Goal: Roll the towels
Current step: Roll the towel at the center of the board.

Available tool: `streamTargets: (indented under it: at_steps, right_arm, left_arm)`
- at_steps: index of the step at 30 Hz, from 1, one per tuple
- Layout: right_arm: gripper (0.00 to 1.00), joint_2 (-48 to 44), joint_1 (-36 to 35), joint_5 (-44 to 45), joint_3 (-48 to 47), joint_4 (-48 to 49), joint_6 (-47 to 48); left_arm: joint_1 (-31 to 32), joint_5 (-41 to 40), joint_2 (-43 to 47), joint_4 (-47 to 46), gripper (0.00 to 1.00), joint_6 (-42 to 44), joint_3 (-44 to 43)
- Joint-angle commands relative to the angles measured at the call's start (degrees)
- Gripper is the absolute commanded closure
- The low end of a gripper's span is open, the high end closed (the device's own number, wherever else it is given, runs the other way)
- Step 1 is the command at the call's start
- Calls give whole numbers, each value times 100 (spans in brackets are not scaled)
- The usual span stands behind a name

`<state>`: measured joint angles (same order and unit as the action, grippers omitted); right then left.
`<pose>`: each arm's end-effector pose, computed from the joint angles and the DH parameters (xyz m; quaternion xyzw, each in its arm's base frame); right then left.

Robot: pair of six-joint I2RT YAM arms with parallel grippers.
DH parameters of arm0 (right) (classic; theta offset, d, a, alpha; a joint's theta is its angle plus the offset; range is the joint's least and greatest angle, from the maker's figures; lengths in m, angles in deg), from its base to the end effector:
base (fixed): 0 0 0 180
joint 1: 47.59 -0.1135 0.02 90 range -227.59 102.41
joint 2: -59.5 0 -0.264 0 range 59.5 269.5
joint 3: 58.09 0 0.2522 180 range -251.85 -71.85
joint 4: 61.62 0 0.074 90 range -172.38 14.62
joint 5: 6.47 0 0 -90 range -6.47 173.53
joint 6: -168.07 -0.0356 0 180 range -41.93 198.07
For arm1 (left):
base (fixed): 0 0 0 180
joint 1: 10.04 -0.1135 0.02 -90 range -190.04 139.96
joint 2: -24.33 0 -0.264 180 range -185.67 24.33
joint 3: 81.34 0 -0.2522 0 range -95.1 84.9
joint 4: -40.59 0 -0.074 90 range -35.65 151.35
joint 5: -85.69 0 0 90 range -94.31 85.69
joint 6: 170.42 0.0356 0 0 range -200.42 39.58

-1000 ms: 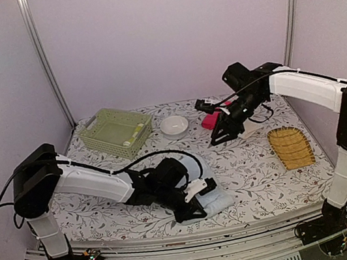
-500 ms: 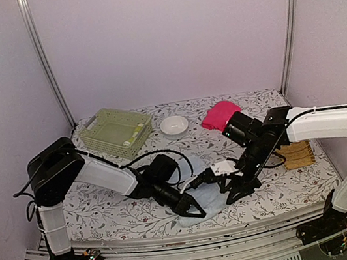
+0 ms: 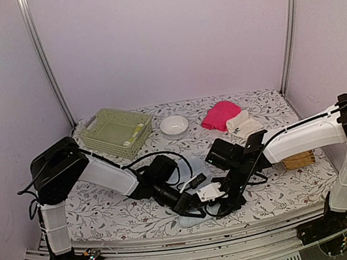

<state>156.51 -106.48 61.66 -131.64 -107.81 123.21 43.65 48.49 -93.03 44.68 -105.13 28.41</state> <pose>0.1544 0.2815 0.1748 -0.7823 0.5684 0.2061 0.1499 0.1979 -0.3172 0.0887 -0.3544 -0.7810 0.5130 0.0345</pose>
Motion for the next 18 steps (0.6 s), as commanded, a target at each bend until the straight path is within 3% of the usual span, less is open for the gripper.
streamTargets:
  at_steps: [1,11,15,18]
  right_arm:
    - [48,107,-87,109,159,307,102]
    - [53,647,-139,656,339,786,-125]
    - [69,921,-139,890,328,741,-120]
    - [79,897,-140,818,290,571,-160]
  left_arm:
    - [-76,-79,-225,166,95,-89,170]
    - [-182,111,-344,159,95,-66,136]
    - [-324,82,-196,245,93,-16,217]
    - [-384,-95,81,365,85,178,366]
